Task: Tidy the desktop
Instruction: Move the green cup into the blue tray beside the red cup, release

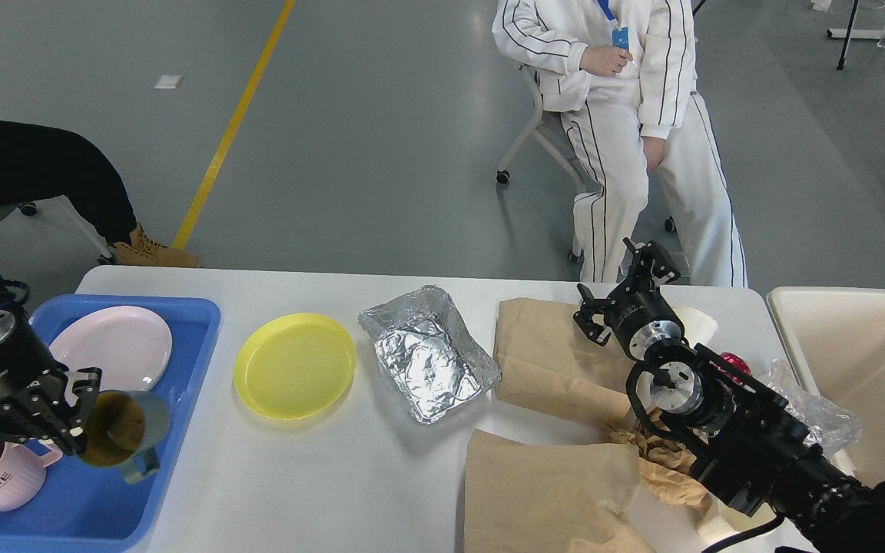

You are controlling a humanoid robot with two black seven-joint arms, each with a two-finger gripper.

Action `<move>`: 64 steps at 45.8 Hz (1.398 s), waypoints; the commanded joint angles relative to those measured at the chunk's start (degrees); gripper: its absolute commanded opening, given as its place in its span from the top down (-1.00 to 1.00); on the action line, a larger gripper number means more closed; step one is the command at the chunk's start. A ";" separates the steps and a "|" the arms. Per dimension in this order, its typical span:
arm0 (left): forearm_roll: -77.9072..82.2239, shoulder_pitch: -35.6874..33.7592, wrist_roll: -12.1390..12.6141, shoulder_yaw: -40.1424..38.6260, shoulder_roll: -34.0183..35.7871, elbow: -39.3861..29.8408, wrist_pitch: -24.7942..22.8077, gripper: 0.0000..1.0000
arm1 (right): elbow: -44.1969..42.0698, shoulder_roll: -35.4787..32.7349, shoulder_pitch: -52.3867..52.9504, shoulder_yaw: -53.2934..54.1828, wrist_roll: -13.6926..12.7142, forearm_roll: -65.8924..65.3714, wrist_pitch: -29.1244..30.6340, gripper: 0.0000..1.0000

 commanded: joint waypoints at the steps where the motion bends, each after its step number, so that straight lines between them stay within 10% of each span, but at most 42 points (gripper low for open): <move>1: 0.02 1.59 -0.10 -0.23 4.22 2.54 0.02 1.00 | 0.00 0.00 0.00 0.00 -0.01 0.04 0.00 -1.00; 39: -0.07 13.54 -0.19 -6.47 5.54 8.34 0.02 0.88 | 0.00 0.00 0.00 0.00 -0.01 -0.05 0.00 -1.00; 64: 0.02 14.42 -0.27 -7.17 5.45 8.34 0.02 0.16 | 0.00 0.00 0.00 0.00 -0.01 0.04 0.00 -1.00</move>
